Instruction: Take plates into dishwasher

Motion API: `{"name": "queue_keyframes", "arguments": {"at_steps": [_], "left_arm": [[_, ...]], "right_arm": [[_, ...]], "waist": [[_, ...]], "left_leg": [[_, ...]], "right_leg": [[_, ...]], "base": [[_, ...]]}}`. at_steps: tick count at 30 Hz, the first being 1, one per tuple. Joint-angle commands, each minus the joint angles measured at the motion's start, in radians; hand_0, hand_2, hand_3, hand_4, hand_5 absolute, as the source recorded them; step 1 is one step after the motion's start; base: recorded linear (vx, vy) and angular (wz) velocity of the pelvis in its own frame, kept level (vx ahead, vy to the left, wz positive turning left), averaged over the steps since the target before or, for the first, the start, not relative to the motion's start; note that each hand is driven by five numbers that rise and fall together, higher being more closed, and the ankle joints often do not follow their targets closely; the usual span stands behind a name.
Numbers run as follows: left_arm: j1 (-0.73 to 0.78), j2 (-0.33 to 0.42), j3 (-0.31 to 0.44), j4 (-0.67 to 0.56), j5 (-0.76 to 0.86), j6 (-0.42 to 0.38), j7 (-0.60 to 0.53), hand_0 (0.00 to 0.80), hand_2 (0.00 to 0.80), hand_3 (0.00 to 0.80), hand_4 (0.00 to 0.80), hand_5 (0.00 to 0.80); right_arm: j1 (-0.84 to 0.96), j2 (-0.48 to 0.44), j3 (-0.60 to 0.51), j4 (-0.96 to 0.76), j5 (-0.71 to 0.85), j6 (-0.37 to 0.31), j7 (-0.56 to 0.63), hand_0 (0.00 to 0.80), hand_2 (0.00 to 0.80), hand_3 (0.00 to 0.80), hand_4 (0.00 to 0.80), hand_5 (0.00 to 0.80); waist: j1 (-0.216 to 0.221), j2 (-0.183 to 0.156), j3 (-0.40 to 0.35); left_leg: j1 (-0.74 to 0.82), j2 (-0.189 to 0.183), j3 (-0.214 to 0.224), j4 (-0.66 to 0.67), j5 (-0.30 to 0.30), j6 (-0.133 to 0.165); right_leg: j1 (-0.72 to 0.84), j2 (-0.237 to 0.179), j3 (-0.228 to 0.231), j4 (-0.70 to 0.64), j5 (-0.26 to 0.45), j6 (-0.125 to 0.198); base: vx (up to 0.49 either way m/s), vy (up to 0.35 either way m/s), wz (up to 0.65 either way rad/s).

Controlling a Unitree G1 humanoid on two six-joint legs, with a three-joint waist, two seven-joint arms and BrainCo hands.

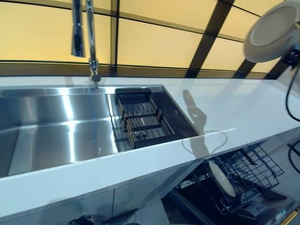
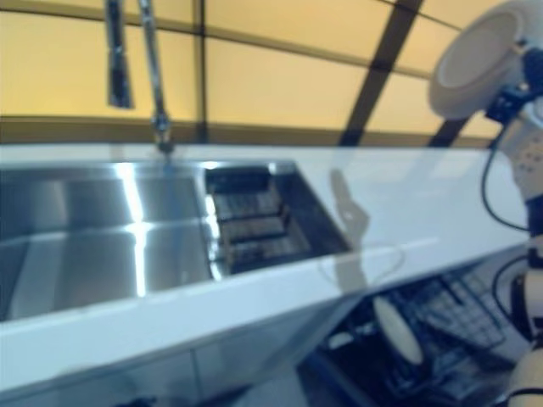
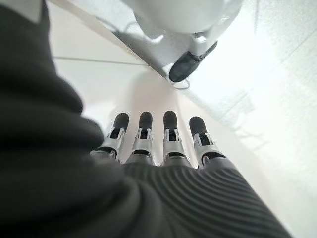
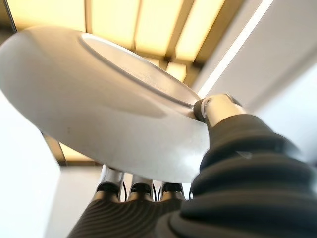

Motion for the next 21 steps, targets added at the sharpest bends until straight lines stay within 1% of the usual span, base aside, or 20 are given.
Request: {"name": "queue_keyframes", "arguments": {"at_steps": [1,3,7,11,12,14,18,21], "left_arm": [[-0.079,-0.008,-0.061,0.024,-0.012,-0.027,-0.001,0.000,0.000,0.000,0.000,0.000],[-0.085,-0.012,-0.068,0.016,-0.018,-0.028,-0.002,0.000,0.000,0.000,0.000,0.000],[-0.086,-0.015,-0.064,0.012,-0.026,-0.036,-0.004,0.000,0.000,0.000,0.000,0.000],[-0.082,-0.024,-0.056,0.006,-0.029,-0.048,0.001,0.000,0.000,0.000,0.000,0.000],[-0.078,-0.027,-0.047,0.004,-0.021,-0.057,0.001,0.000,0.000,0.000,0.000,0.000],[-0.076,-0.027,-0.041,-0.001,-0.019,-0.062,0.002,0.000,0.000,0.000,0.000,0.000],[-0.067,-0.022,-0.024,-0.013,-0.012,-0.069,0.002,0.000,0.000,0.000,0.000,0.000],[-0.056,-0.020,-0.004,-0.018,-0.001,-0.078,0.001,0.000,0.000,0.000,0.000,0.000]], "right_arm": [[-0.082,-0.126,-0.035,0.011,-0.060,-0.068,0.018,0.800,0.800,0.800,0.800,0.800],[-0.032,-0.152,-0.073,-0.003,-0.097,-0.096,0.033,0.800,0.800,0.800,0.800,0.800],[0.056,-0.177,-0.139,-0.051,-0.114,-0.097,0.049,0.800,0.800,0.800,0.800,0.800],[0.177,-0.191,-0.225,-0.076,-0.168,-0.107,0.107,0.800,0.800,0.800,0.800,0.800],[0.238,-0.192,-0.261,-0.092,-0.206,-0.125,0.140,0.800,0.800,0.800,0.800,0.800],[0.310,-0.199,-0.304,-0.127,-0.279,-0.124,0.188,0.800,0.800,0.800,0.800,0.800],[0.451,-0.208,-0.380,-0.180,-0.351,-0.132,0.283,0.800,0.800,0.800,0.800,0.800],[0.575,-0.195,-0.451,-0.214,-0.391,-0.140,0.356,0.800,0.800,0.800,0.800,0.800]], "waist": [[0.011,0.058,-0.005],[-0.005,0.062,-0.001],[-0.027,0.066,0.003],[-0.045,0.071,0.011],[-0.051,0.075,0.019],[-0.058,0.076,0.026],[-0.072,0.081,0.039],[-0.087,0.090,0.047]], "left_leg": [[0.050,-0.022,0.033,-0.001,-0.118,0.030],[0.046,-0.010,0.043,-0.001,-0.109,0.022],[0.043,0.006,0.056,-0.001,-0.098,0.010],[0.036,0.029,0.071,0.000,-0.082,-0.005],[0.032,0.038,0.075,0.005,-0.076,-0.010],[0.028,0.046,0.079,0.010,-0.071,-0.015],[0.015,0.059,0.085,0.023,-0.066,-0.021],[0.009,0.064,0.087,0.028,-0.064,-0.025]], "right_leg": [[-0.005,0.029,0.040,0.067,-0.095,0.035],[-0.007,0.039,0.051,0.064,-0.099,0.028],[-0.007,0.055,0.067,0.048,-0.099,0.018],[-0.008,0.070,0.079,0.032,-0.096,0.008],[-0.010,0.075,0.081,0.032,-0.097,0.003],[-0.014,0.079,0.083,0.033,-0.099,-0.001],[-0.026,0.082,0.089,0.033,-0.099,-0.007],[-0.034,0.085,0.095,0.029,-0.096,-0.008]], "base": [[-0.030,-0.130,-0.28],[-0.032,-0.129,-0.22],[-0.021,-0.121,-0.17],[-0.030,-0.120,-0.10],[-0.047,-0.158,-0.12],[-0.044,-0.139,-0.12],[-0.052,-0.094,-0.04],[-0.039,-0.061,-0.02]]}}
